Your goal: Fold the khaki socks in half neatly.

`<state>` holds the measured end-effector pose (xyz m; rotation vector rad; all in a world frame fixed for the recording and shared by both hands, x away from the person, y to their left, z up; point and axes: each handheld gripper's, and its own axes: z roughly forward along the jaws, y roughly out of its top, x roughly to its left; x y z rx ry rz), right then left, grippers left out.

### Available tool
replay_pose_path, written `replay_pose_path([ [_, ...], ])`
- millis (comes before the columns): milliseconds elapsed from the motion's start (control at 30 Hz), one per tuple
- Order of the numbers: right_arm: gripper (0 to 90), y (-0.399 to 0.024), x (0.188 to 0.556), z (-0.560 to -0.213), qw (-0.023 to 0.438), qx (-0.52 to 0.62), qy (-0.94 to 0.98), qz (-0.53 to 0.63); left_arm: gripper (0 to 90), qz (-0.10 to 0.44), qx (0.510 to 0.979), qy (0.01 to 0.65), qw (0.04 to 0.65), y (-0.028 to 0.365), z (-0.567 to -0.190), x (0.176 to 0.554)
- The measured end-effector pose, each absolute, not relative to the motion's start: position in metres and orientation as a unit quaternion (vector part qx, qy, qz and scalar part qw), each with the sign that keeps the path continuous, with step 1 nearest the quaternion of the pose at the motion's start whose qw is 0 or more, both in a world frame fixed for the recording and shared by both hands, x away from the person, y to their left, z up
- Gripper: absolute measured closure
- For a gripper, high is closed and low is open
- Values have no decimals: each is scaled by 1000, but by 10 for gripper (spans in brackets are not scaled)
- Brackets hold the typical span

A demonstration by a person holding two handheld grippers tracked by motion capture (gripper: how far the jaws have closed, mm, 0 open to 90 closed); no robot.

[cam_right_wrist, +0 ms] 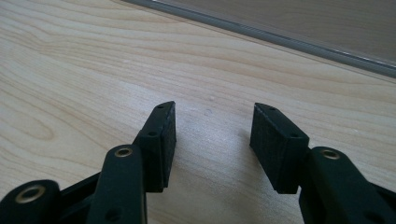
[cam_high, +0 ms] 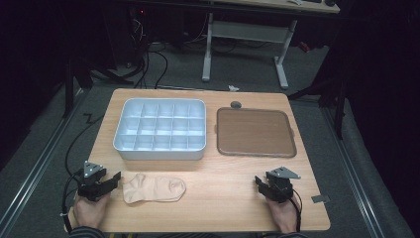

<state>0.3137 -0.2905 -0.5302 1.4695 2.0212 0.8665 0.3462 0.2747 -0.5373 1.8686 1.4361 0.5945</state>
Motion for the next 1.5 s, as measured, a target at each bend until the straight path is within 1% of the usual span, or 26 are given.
replay_pose_path([
  [300, 523, -290, 315, -530, 243, 527, 748, 321, 434, 223, 723, 548, 357, 275, -537, 343],
  [400, 546, -286, 314, -530, 242, 520, 754, 322, 441, 222, 720, 544, 370, 275, -535, 339],
  [600, 604, -272, 310, -524, 208, 511, 752, 360, 454, 216, 726, 525, 388, 271, -526, 327],
  [667, 606, -269, 309, -523, 201, 508, 753, 367, 454, 207, 729, 520, 394, 268, -524, 323],
  [833, 617, -248, 305, -520, 182, 493, 761, 380, 457, 173, 738, 515, 402, 262, -522, 315],
  [1033, 618, -219, 304, -518, 158, 464, 777, 396, 458, 146, 743, 515, 402, 254, -524, 310],
  [1500, 620, -151, 308, -515, 107, 400, 814, 407, 456, 139, 753, 517, 383, 247, -529, 312],
])
